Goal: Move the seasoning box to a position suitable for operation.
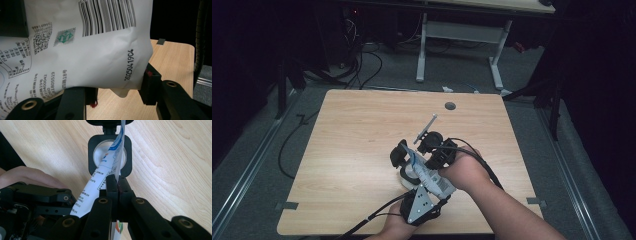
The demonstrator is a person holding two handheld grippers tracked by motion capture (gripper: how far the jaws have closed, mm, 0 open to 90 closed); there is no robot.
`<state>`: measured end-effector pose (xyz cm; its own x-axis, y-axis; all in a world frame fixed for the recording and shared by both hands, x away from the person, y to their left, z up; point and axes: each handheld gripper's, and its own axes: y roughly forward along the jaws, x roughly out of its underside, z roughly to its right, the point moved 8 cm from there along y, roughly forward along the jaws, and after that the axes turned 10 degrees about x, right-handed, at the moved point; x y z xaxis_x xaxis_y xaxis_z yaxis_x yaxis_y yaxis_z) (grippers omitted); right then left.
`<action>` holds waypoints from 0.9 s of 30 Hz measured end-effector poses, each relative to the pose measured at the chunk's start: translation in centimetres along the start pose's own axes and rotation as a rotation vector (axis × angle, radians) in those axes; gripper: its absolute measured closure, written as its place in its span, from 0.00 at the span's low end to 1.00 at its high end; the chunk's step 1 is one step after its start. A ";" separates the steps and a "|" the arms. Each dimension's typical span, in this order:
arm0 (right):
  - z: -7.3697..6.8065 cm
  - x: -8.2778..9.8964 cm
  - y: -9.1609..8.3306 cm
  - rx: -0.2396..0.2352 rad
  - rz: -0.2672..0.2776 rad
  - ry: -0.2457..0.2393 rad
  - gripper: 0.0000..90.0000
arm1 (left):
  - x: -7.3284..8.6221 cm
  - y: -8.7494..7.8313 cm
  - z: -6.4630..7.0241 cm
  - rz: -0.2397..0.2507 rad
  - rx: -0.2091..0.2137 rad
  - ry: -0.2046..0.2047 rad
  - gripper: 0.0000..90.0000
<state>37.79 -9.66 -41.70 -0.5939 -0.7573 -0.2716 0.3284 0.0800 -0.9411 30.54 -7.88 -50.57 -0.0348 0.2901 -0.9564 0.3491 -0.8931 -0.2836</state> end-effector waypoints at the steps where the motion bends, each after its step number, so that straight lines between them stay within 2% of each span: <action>1: 0.0 0.0 0.0 0.000 0.000 0.000 1.00 | 0.0 0.0 0.0 0.000 0.000 0.000 0.64; 27: -0.1 -0.1 0.0 0.014 0.010 -0.008 1.00 | -0.1 -0.1 -0.1 0.006 -0.002 0.002 0.64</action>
<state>37.79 -9.51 -41.66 -0.5848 -0.7616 -0.2793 0.3448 0.0784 -0.9354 30.60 -7.82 -50.43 -0.0310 0.2855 -0.9579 0.3511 -0.8941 -0.2778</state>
